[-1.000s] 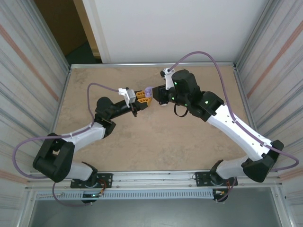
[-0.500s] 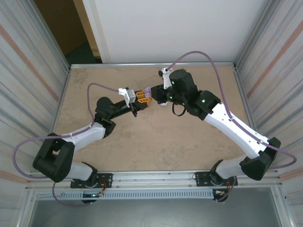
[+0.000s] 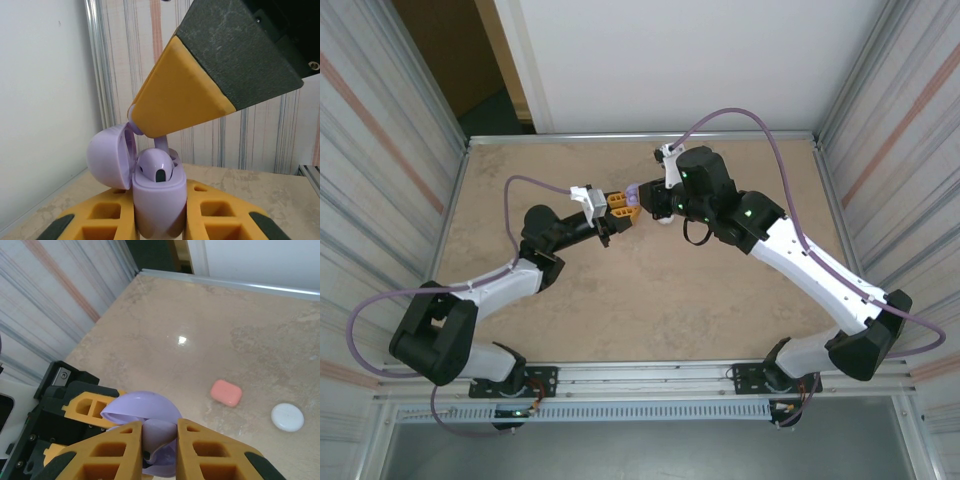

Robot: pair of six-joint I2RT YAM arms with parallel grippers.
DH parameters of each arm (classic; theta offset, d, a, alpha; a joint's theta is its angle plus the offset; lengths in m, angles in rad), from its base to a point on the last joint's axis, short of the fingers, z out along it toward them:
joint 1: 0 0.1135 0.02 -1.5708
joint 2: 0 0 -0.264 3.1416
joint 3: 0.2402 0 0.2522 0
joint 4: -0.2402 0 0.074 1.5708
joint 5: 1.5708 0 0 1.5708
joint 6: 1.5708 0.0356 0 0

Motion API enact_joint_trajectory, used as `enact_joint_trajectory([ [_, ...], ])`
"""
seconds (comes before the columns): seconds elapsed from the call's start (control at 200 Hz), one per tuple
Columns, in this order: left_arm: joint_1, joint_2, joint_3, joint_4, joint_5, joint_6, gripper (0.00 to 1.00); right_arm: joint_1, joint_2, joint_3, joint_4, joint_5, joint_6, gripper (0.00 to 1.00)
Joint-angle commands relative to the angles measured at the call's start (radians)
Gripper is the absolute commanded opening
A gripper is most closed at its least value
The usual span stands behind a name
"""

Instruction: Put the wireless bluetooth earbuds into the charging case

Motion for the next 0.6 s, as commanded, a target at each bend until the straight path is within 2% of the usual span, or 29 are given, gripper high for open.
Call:
enact_joint_trajectory([
  [0.0, -0.006, -0.004, 0.026, 0.016, -0.011, 0.018, 0.00, 0.007, 0.018, 0.030, -0.021, -0.034, -0.006, 0.20],
  [0.19, -0.007, -0.005, 0.025, 0.016, -0.009, 0.017, 0.00, 0.008, 0.021, 0.032, -0.033, -0.038, 0.002, 0.21],
  [0.596, -0.007, -0.011, 0.023, 0.016, -0.009, 0.018, 0.00, -0.003, -0.013, 0.067, -0.049, -0.040, -0.033, 0.35],
])
